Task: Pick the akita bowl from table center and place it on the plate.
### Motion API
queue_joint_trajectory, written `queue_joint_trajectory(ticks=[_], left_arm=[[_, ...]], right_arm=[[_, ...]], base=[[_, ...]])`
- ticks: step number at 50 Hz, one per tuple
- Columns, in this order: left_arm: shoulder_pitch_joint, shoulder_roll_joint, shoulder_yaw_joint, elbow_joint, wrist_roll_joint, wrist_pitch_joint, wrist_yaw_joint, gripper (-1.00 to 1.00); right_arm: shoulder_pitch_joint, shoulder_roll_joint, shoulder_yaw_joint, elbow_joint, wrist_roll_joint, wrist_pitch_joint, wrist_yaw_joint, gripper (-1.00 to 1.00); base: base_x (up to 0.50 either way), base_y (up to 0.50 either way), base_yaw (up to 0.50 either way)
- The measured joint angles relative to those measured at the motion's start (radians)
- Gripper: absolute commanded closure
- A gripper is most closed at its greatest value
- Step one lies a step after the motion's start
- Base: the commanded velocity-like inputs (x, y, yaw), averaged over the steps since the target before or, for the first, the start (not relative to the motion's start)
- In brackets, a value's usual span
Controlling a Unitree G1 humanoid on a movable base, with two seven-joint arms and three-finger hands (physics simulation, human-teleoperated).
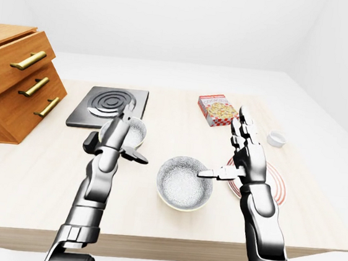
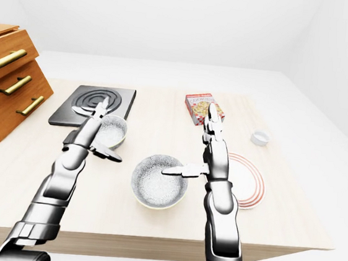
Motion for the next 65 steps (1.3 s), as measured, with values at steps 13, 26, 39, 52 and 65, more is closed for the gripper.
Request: queue_joint_trajectory(ticks=[13, 26, 39, 52, 65], left_arm=[[-0.106, 0.025, -0.034, 0.293, 0.245, -0.075, 0.104, -1.0], [-0.276, 0.041, -0.07, 0.713, 0.347, -0.164, 0.253, -1.0], [-0.352, 0.048, -0.093, 0.942, 0.38, -0.164, 0.328, -1.0], [-0.361, 0.051, -0.105, 1.029, 0.404, -0.162, 0.352, 0.09], [-0.328, 0.039, -0.097, 1.014, 0.417, -0.152, 0.384, 1.0]], right_arm=[[-0.011, -0.001, -0.001, 0.007, 0.008, 0.0, -0.006, -1.0], [-0.003, -0.002, -0.004, 0.002, 0.012, 0.0, -0.004, -1.0], [0.001, -0.003, -0.006, 0.001, 0.014, 0.0, -0.002, -1.0], [0.006, -0.004, -0.009, 0.004, 0.015, 0.0, 0.002, -1.0], [0.008, -0.005, -0.009, 0.006, 0.014, 0.0, 0.003, -1.0]], base=[[0.0, 0.0, 0.0], [0.0, 0.0, 0.0], [0.0, 0.0, 0.0], [0.0, 0.0, 0.0], [0.0, 0.0, 0.0]])
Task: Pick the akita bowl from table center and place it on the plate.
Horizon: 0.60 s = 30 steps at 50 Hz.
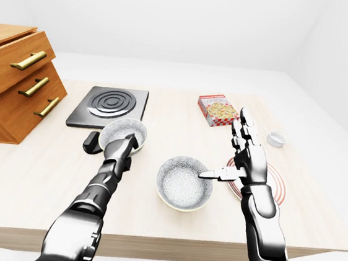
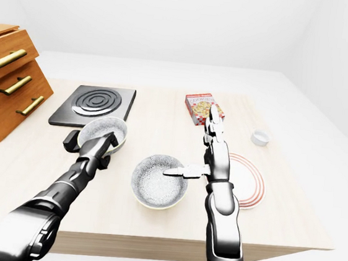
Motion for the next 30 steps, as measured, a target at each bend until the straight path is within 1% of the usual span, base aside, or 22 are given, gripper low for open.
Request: queue_joint_trajectory(ticks=[6, 14, 19, 21, 26, 30], left_arm=[[0.004, 0.005, -0.003, -0.004, -0.006, -0.011, 0.001, 1.0], [-0.012, 0.016, -0.015, 0.003, -0.033, -0.011, -0.019, 1.0], [-0.012, 0.033, -0.013, -0.042, -0.024, -0.011, -0.044, 1.0], [0.001, 0.041, -0.01, -0.092, -0.023, -0.011, -0.075, 1.0], [0.066, 0.064, 0.019, -0.267, -0.011, -0.011, -0.165, 1.0], [0.113, 0.073, 0.04, -0.453, 0.003, -0.011, -0.261, 1.0]], right_arm=[[0.002, 0.001, 0.002, -0.001, -0.002, 0.0, 0.001, -1.0], [-0.002, 0.002, 0.006, 0.004, -0.006, 0.0, 0.001, -1.0], [-0.004, 0.003, 0.008, 0.006, -0.009, 0.0, 0.001, -1.0], [-0.005, 0.003, 0.009, 0.007, -0.01, 0.0, 0.001, -1.0], [-0.008, 0.004, 0.01, 0.006, -0.012, 0.0, 0.0, -1.0], [-0.009, 0.004, 0.011, 0.003, -0.013, 0.0, -0.001, -1.0]], base=[[0.0, 0.0, 0.0], [0.0, 0.0, 0.0], [0.0, 0.0, 0.0], [0.0, 0.0, 0.0], [0.0, 0.0, 0.0], [0.0, 0.0, 0.0]])
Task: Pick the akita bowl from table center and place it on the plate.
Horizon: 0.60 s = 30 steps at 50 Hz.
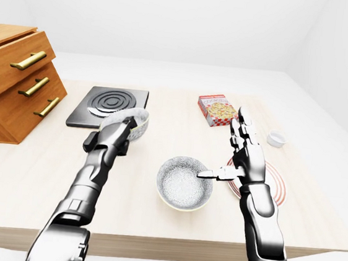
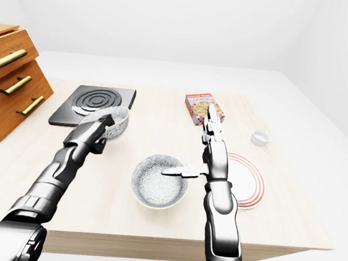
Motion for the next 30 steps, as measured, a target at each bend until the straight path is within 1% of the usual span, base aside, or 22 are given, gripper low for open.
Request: queue_joint_trajectory(ticks=[9, 15, 19, 22, 30], left_arm=[[0.089, 0.008, 0.054, -0.401, 0.038, 0.0, -0.224, 1.0], [0.128, 0.006, 0.08, -0.604, 0.05, 0.0, -0.34, 1.0], [0.15, 0.003, 0.093, -0.694, 0.05, 0.0, -0.397, 1.0], [0.165, -0.002, 0.098, -0.742, 0.049, 0.0, -0.427, 1.0], [0.185, -0.016, 0.096, -0.816, 0.055, 0.0, -0.479, 1.0]], right_arm=[[0.002, -0.002, -0.003, -0.015, 0.002, 0.0, 0.002, -1.0], [-0.002, -0.009, -0.011, -0.032, 0.0, 0.0, 0.007, -1.0], [-0.017, -0.028, -0.022, -0.058, -0.011, 0.0, 0.028, -1.0], [-0.04, -0.053, -0.034, -0.086, -0.026, 0.0, 0.067, -1.0], [-0.169, -0.157, -0.06, -0.106, -0.147, 0.0, 0.257, -1.0]], base=[[0.0, 0.0, 0.0], [0.0, 0.0, 0.0], [0.0, 0.0, 0.0], [0.0, 0.0, 0.0], [0.0, 0.0, 0.0]])
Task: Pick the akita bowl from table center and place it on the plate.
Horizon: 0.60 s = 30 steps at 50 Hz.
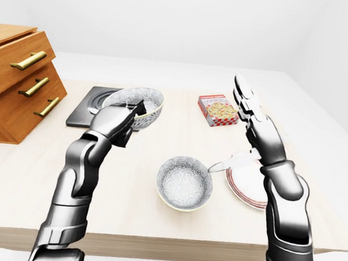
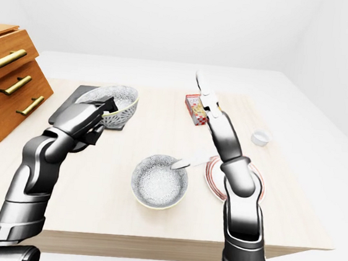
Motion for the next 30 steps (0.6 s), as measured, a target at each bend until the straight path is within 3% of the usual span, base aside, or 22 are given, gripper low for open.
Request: queue_joint_trajectory(ticks=[11, 22, 30], left_arm=[[0.013, -0.032, -0.02, -0.073, 0.012, 0.0, -0.049, 1.0], [0.026, -0.071, -0.045, -0.151, 0.031, 0.0, -0.094, 1.0], [0.024, -0.096, -0.062, -0.191, 0.04, 0.0, -0.121, 1.0]], right_arm=[[-0.238, -0.078, 0.004, 0.189, -0.25, 0.0, 0.192, -1.0], [-0.386, -0.082, 0.029, 0.35, -0.421, 0.0, 0.323, -1.0], [-0.458, -0.064, 0.046, 0.454, -0.508, 0.0, 0.352, -1.0]], base=[[0.0, 0.0, 0.0], [0.0, 0.0, 0.0], [0.0, 0.0, 0.0]])
